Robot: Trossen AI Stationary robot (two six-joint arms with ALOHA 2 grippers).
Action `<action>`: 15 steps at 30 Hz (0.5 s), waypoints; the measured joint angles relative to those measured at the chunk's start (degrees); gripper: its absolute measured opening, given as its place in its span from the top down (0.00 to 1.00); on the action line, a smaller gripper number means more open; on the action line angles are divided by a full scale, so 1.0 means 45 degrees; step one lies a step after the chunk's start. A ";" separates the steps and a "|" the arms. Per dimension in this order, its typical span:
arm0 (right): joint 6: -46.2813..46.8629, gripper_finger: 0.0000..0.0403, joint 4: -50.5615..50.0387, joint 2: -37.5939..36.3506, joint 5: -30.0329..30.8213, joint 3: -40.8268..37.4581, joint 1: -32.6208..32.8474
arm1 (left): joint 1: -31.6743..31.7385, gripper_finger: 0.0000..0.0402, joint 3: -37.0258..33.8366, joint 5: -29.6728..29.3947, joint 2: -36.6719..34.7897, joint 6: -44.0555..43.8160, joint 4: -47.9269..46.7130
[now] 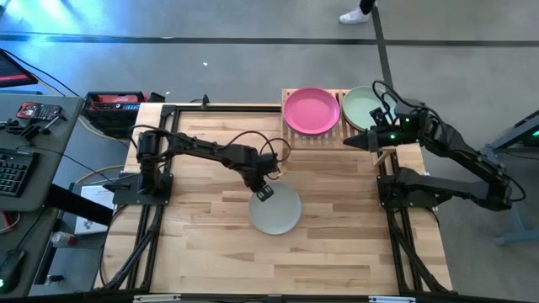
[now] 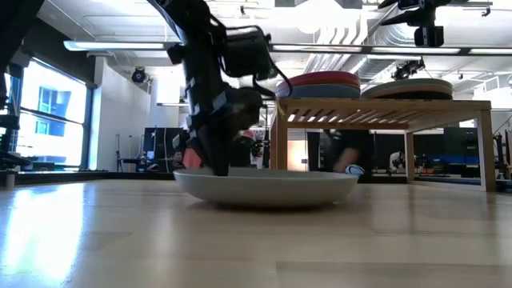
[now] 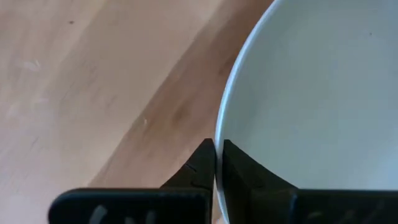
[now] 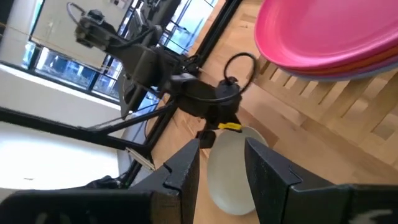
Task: Place and stack plates onto a shelf
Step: Stack the gray plate on top of the green plate on the shelf
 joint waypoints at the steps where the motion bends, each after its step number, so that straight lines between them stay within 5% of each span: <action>1: 0.0193 0.73 -0.0002 0.0054 0.0008 0.0000 0.0028 | -0.0056 0.99 0.0000 -0.0007 -0.0128 0.0076 -0.0111; 6: 0.1057 0.73 0.0427 0.0459 0.0472 -0.0005 0.0882 | -0.0240 1.00 -0.0015 -0.0352 -0.1105 0.0630 -0.1109; 15: 0.1450 0.73 0.3914 0.1820 0.3523 -0.0005 0.3765 | -0.0269 1.00 -0.0010 -0.1554 -0.3707 0.0839 -0.3450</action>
